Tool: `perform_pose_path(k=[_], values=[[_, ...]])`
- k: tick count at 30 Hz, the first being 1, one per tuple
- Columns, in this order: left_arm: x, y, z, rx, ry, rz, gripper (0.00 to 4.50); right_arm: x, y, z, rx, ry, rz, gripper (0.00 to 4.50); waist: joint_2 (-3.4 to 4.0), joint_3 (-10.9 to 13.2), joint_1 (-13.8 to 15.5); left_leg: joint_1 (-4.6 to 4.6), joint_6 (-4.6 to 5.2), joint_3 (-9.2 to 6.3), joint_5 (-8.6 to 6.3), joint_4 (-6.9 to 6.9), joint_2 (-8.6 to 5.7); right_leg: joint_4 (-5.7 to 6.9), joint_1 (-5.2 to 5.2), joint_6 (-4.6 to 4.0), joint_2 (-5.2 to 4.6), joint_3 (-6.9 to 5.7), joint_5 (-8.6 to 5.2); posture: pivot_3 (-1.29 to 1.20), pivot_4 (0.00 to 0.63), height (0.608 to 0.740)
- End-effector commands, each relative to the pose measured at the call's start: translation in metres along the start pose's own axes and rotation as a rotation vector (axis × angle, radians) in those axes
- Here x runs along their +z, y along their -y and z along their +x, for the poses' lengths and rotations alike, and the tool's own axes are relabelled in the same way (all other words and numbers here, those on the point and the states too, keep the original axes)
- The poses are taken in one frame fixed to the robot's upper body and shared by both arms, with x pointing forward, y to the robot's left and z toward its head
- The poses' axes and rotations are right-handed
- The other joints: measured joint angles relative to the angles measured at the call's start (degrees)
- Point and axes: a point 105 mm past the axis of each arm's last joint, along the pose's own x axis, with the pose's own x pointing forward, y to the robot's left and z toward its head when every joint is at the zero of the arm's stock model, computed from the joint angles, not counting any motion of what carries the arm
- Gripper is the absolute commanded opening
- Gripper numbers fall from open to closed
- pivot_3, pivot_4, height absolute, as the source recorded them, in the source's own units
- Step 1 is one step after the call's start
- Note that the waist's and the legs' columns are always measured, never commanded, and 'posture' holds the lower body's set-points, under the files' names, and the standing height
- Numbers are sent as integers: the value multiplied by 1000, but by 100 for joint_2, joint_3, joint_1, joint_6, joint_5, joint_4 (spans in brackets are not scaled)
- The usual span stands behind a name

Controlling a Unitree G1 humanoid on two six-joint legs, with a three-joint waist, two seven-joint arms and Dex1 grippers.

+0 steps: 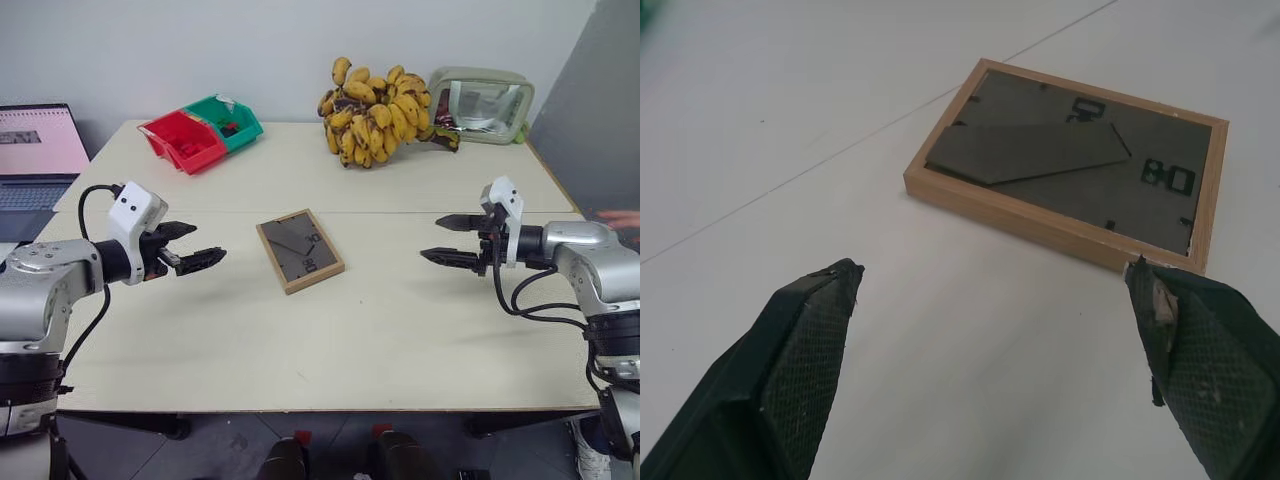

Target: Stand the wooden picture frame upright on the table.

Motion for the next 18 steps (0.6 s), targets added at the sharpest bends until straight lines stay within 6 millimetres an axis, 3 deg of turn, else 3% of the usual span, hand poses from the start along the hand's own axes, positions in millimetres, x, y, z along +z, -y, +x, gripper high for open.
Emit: perform_pose_path(k=[1,12,18], values=[[8,2,-5,3,0,87,4500,13,2,1,-7,32,-57,4494,0,0,-2,-1,0,1,0,0,0,1,-2,0,-1,1,0,0,150,740],[5,-12,-6,107,49,9,4500,18,6,19,-12,47,-96,4494,0,0,-13,-1,0,3,0,1,0,7,-6,0,-2,2,0,0,150,740],[-5,-27,2,293,134,-74,3453,23,24,49,-103,97,-95,3335,0,0,-4,1,0,1,0,5,2,15,-6,0,-2,1,1,0,150,740]])
